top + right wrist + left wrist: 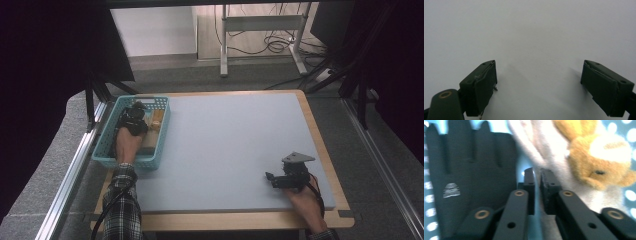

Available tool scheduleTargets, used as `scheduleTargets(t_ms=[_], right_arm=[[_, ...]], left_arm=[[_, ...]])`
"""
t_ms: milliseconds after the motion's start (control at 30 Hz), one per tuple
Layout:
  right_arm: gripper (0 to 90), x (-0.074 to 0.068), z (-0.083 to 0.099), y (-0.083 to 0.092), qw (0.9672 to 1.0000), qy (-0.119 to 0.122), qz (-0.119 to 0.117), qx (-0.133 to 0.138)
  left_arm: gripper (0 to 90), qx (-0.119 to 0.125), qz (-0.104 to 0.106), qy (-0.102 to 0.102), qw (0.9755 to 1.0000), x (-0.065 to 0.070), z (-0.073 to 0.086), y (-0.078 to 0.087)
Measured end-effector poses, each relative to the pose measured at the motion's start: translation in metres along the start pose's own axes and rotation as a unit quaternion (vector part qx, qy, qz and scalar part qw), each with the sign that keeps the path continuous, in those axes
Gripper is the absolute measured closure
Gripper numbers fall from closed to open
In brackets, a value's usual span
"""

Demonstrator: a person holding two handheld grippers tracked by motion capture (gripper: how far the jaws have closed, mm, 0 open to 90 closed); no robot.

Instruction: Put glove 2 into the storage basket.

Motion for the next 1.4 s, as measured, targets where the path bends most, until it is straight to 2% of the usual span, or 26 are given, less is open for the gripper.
scheduleTargets(t_ms=[200, 333, 533, 600, 667, 933, 1167, 1267, 1400], right_arm=[[13.0, 0.000, 0.000, 0.000, 1.0000, 0.000, 0.000, 0.000], [13.0, 0.000, 0.000, 0.000, 1.0000, 0.000, 0.000, 0.000], [13.0, 0.000, 0.000, 0.000, 1.0000, 0.000, 0.000, 0.000], [13.0, 0.000, 0.000, 0.000, 1.0000, 0.000, 0.000, 0.000], [13.0, 0.000, 0.000, 0.000, 1.0000, 0.000, 0.000, 0.000], [13.0, 0.000, 0.000, 0.000, 1.0000, 0.000, 0.001, 0.000], [13.0, 0.000, 0.000, 0.000, 1.0000, 0.001, 0.001, 0.000], [13.0, 0.000, 0.000, 0.000, 1.0000, 0.000, 0.001, 0.000], [13.0, 0.000, 0.000, 0.000, 1.0000, 0.001, 0.001, 0.000]], left_arm=[[68.3, 0.026, -0.017, 0.014, 0.9994, -0.010, 0.004, 0.012], [59.9, 0.035, -0.018, 0.022, 0.9990, -0.016, 0.006, 0.018], [49.8, 0.057, 0.000, 0.034, 0.9978, -0.022, 0.012, 0.026], [48.0, 0.067, 0.011, 0.041, 0.9968, -0.022, 0.013, 0.028], [46.3, 0.075, 0.022, 0.039, 0.9961, -0.021, 0.015, 0.030], [39.7, 0.090, 0.029, 0.038, 0.9948, -0.020, 0.018, 0.038], [32.3, 0.113, 0.055, 0.057, 0.9905, -0.024, 0.026, 0.043], [28.5, 0.120, 0.067, 0.058, 0.9888, -0.024, 0.029, 0.046], [20.7, 0.127, 0.077, 0.050, 0.9876, -0.020, 0.031, 0.051]])
Point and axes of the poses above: each handheld gripper's, and its own axes: y roughly backward along the jaws, z roughly out of its underside, x roughly to its right, the point moved 1 cm from there along -y, roughly forward along the jaws, and after that the axes turned 3 degrees about -y, right-handed, at the moved point
